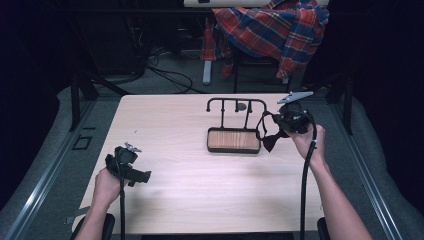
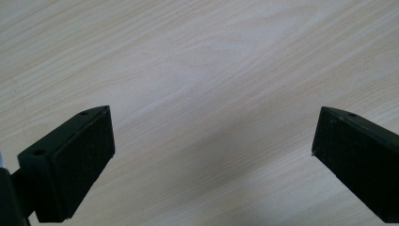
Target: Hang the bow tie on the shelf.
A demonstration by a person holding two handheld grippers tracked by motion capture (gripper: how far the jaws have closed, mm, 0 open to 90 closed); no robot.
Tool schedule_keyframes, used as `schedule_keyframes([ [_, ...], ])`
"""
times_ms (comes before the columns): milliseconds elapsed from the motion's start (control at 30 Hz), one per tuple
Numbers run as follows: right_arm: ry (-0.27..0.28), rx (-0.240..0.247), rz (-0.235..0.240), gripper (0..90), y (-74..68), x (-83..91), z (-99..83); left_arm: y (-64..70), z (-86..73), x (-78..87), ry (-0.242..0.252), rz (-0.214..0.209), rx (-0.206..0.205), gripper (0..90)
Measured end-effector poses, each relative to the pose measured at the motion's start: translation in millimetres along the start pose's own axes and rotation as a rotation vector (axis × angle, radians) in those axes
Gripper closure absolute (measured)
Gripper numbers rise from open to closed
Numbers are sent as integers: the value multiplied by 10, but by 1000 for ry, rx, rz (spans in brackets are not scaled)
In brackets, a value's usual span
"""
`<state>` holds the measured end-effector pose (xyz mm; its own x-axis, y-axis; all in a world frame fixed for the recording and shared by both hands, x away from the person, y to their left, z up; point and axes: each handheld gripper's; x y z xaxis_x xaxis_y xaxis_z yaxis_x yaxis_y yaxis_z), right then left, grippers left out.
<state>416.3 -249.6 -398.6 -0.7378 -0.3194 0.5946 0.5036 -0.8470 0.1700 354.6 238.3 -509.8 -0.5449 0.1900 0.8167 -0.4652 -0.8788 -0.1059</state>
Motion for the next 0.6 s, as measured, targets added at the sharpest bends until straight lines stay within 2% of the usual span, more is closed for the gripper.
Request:
schedule_keyframes([
  [200, 22, -8, -6, 895, 21, 8, 37, 3, 1, 1, 0, 0, -2, 0],
  [600, 20, -15, -21, 895, 36, -79, 104, 7, 4, -3, -2, -1, -5, 0],
])
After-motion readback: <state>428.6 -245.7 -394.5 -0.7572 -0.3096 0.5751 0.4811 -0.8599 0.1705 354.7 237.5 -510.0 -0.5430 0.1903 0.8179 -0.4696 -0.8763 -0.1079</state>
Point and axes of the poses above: each handheld gripper's, and its own axes: x roughly backward along the jaws, z roughly out of its top, y roughly to its right, and after that the axes turned 7 degrees about y, right-handed
